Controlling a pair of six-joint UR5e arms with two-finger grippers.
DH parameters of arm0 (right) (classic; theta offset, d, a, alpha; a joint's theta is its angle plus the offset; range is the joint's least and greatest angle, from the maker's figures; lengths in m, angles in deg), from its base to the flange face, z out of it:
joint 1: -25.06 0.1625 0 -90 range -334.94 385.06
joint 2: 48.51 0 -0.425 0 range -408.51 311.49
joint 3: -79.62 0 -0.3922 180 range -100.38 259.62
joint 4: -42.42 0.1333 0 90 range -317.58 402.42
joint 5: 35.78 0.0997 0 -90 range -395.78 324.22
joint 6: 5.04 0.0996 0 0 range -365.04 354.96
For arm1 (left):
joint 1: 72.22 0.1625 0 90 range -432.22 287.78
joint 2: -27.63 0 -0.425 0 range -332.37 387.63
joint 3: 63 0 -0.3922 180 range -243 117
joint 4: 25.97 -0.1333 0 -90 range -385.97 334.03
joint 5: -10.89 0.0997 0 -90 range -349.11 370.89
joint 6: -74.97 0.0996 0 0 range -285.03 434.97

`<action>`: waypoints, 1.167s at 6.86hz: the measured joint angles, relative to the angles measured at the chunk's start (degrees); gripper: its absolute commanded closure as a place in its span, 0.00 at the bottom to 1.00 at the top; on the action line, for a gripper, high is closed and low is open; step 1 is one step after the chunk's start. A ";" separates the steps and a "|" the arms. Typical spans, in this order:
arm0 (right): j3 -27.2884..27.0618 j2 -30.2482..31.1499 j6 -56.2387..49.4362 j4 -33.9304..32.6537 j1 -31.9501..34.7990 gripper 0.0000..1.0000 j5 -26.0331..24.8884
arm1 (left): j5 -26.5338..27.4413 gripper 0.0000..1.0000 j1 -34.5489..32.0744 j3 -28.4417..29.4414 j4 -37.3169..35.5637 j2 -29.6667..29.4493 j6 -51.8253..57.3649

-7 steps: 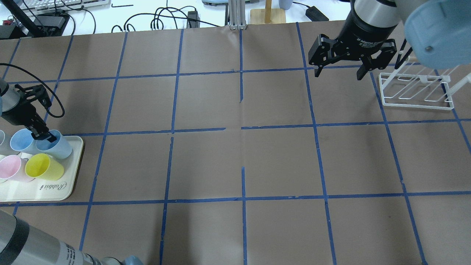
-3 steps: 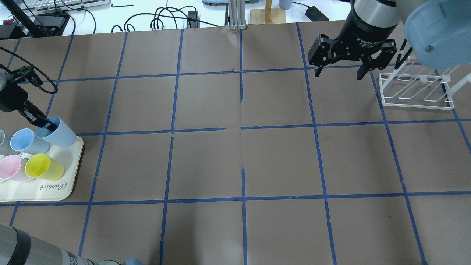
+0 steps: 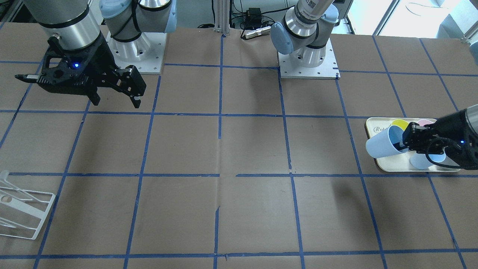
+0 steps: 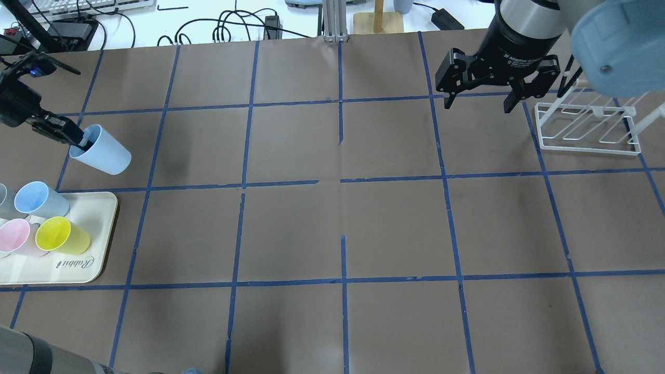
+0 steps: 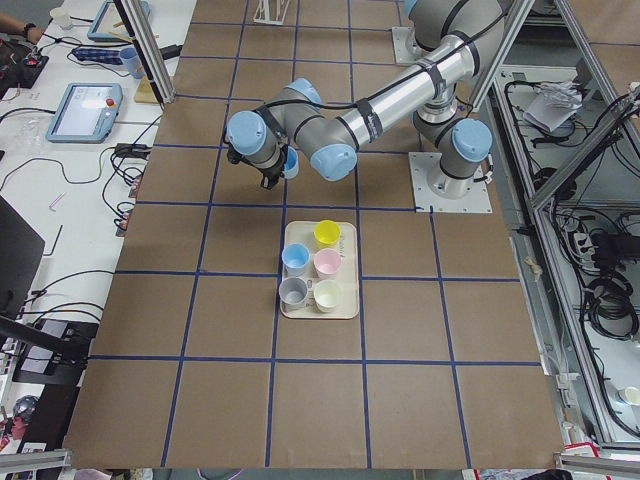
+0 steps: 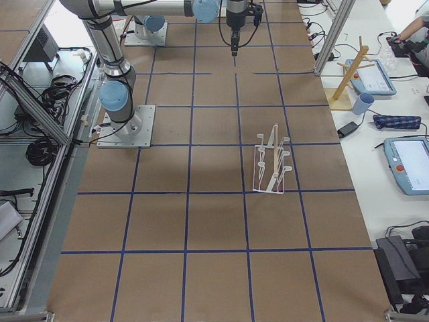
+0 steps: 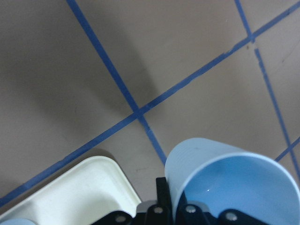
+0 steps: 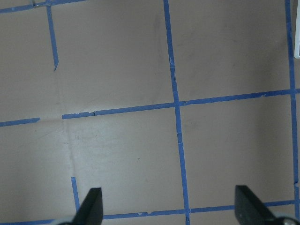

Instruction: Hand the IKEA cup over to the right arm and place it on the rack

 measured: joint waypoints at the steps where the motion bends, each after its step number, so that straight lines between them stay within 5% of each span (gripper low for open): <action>1: -0.02 -0.03 -0.32 -0.08 -0.21 0.00 0.42 | -6.94 1.00 -2.16 0.16 3.16 0.71 -8.42; 4: -0.08 -0.06 -5.63 -0.11 -3.70 0.00 8.62 | -27.49 1.00 -8.13 -1.01 14.76 2.84 -21.72; 8: -0.40 0.02 -10.50 7.86 -17.01 0.00 32.02 | -51.77 1.00 -16.85 -1.26 31.53 4.01 -23.39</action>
